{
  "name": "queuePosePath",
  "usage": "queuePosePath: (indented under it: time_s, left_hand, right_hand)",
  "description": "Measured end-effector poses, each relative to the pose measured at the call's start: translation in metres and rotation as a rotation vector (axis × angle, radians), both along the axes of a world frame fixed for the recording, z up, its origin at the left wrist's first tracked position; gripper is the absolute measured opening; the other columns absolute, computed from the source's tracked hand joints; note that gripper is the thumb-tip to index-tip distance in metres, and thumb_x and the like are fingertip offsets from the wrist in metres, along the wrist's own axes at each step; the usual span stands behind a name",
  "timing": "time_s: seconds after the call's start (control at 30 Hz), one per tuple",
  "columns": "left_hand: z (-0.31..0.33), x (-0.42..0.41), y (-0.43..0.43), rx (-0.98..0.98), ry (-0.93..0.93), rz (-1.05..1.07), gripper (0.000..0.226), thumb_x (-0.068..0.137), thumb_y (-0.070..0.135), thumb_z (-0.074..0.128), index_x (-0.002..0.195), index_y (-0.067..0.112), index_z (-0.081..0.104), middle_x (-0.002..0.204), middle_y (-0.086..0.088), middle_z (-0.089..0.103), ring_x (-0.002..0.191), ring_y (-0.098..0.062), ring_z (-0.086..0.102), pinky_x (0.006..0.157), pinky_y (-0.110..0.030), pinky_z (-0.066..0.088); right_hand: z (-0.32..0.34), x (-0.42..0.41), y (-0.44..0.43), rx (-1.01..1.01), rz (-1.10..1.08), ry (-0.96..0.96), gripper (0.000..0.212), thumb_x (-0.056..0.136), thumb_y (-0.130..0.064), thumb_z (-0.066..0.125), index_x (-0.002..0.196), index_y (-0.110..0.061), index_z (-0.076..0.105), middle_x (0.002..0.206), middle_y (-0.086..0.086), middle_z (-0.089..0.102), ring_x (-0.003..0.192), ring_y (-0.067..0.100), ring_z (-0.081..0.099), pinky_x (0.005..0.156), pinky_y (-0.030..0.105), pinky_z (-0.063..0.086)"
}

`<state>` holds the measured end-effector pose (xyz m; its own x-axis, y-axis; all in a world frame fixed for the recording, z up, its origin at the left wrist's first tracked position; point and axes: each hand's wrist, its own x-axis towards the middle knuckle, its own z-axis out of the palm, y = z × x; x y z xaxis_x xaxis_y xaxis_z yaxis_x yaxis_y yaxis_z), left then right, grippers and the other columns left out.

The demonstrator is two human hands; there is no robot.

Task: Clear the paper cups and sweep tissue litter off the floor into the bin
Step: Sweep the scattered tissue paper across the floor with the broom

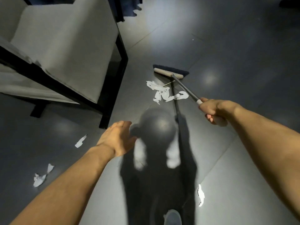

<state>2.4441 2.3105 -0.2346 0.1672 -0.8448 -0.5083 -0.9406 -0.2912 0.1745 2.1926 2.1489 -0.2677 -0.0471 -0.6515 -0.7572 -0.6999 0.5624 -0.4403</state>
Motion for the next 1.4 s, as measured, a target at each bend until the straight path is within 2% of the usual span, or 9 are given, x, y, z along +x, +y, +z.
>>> queuePosePath:
  time_s: [0.1, 0.2, 0.33, 0.47, 0.63, 0.8, 0.9, 1.1, 1.4]
  left_hand:
    - [0.000, -0.001, 0.012, 0.012, -0.004, 0.017, 0.059, 0.092, 0.041, 0.053, 0.143, 0.018, 0.034, 0.143, -0.003, 0.043, 0.132, -0.023, 0.039, 0.108, -0.032, 0.034]
    - [0.004, -0.004, 0.033, -0.008, -0.005, -0.039, 0.064, 0.091, 0.042, 0.052, 0.146, 0.016, 0.030, 0.145, -0.003, 0.040, 0.133, -0.023, 0.039, 0.110, -0.035, 0.034]
    - [0.017, -0.007, 0.073, -0.069, -0.019, -0.107, 0.059, 0.093, 0.039, 0.050, 0.143, 0.013, 0.033, 0.142, -0.006, 0.043, 0.130, -0.024, 0.041, 0.108, -0.032, 0.033]
    - [0.028, -0.007, 0.128, -0.103, -0.003, -0.160, 0.059, 0.093, 0.038, 0.053, 0.142, 0.009, 0.035, 0.144, -0.010, 0.042, 0.133, -0.027, 0.037, 0.109, -0.033, 0.030]
    - [0.038, -0.009, 0.211, -0.071, 0.001, -0.209, 0.061, 0.095, 0.039, 0.049, 0.145, 0.012, 0.028, 0.151, -0.006, 0.031, 0.139, -0.023, 0.027, 0.113, -0.032, 0.023]
    - [0.048, -0.017, 0.275, -0.036, 0.010, -0.216, 0.060, 0.095, 0.039, 0.048, 0.146, 0.013, 0.028, 0.152, -0.005, 0.031, 0.139, -0.023, 0.027, 0.112, -0.032, 0.022]
    - [0.054, -0.028, 0.296, -0.041, 0.033, -0.219, 0.059, 0.095, 0.038, 0.046, 0.145, 0.014, 0.028, 0.151, -0.005, 0.031, 0.138, -0.022, 0.027, 0.112, -0.030, 0.022]
    - [0.065, -0.034, 0.303, -0.062, 0.043, -0.186, 0.058, 0.095, 0.037, 0.046, 0.144, 0.013, 0.028, 0.150, -0.006, 0.031, 0.138, -0.023, 0.026, 0.110, -0.029, 0.022]
    - [0.058, -0.039, 0.262, -0.068, 0.024, -0.064, 0.060, 0.095, 0.037, 0.046, 0.146, 0.012, 0.026, 0.152, -0.005, 0.029, 0.140, -0.022, 0.024, 0.112, -0.030, 0.022]
  right_hand:
    - [0.014, -0.005, 0.024, 0.055, -0.065, -0.006, 0.050, 0.099, -0.015, 0.028, 0.143, -0.038, 0.035, 0.079, -0.004, 0.038, 0.057, 0.009, 0.035, 0.033, 0.004, 0.029]
    - [0.020, -0.004, 0.069, 0.063, -0.034, -0.022, 0.059, 0.094, -0.007, 0.029, 0.145, -0.037, 0.032, 0.081, -0.003, 0.040, 0.057, 0.011, 0.035, 0.031, 0.005, 0.027]
    - [0.013, 0.002, 0.140, 0.074, 0.040, 0.109, 0.064, 0.090, -0.010, 0.028, 0.146, -0.041, 0.029, 0.109, 0.001, 0.039, 0.058, 0.013, 0.039, 0.037, 0.011, 0.030]
    - [0.018, -0.008, 0.225, 0.079, 0.014, 0.127, 0.064, 0.089, -0.011, 0.029, 0.145, -0.041, 0.031, 0.098, 0.002, 0.042, 0.057, 0.015, 0.039, 0.041, 0.013, 0.029]
    - [0.036, -0.020, 0.338, 0.073, -0.024, 0.133, 0.064, 0.089, -0.012, 0.027, 0.146, -0.041, 0.029, 0.105, 0.001, 0.039, 0.055, 0.015, 0.039, 0.042, 0.017, 0.028]
    - [0.070, -0.042, 0.415, 0.090, -0.052, 0.011, 0.048, 0.096, -0.017, 0.032, 0.137, -0.040, 0.043, 0.072, 0.000, 0.041, 0.046, 0.012, 0.030, 0.040, 0.015, 0.024]
    - [0.098, -0.072, 0.433, 0.107, -0.154, -0.095, 0.033, 0.099, -0.034, 0.038, 0.128, -0.043, 0.051, 0.066, 0.002, 0.037, 0.040, 0.009, 0.026, 0.035, 0.014, 0.027]
    - [0.103, -0.076, 0.433, -0.001, -0.158, -0.165, 0.042, 0.101, -0.022, 0.037, 0.140, -0.037, 0.044, 0.059, 0.003, 0.038, 0.033, 0.009, 0.030, 0.033, 0.015, 0.032]
    - [0.053, -0.046, 0.354, -0.136, -0.065, -0.207, 0.047, 0.096, -0.014, 0.048, 0.139, -0.033, 0.044, 0.058, 0.009, 0.045, 0.032, 0.013, 0.035, 0.034, 0.019, 0.038]
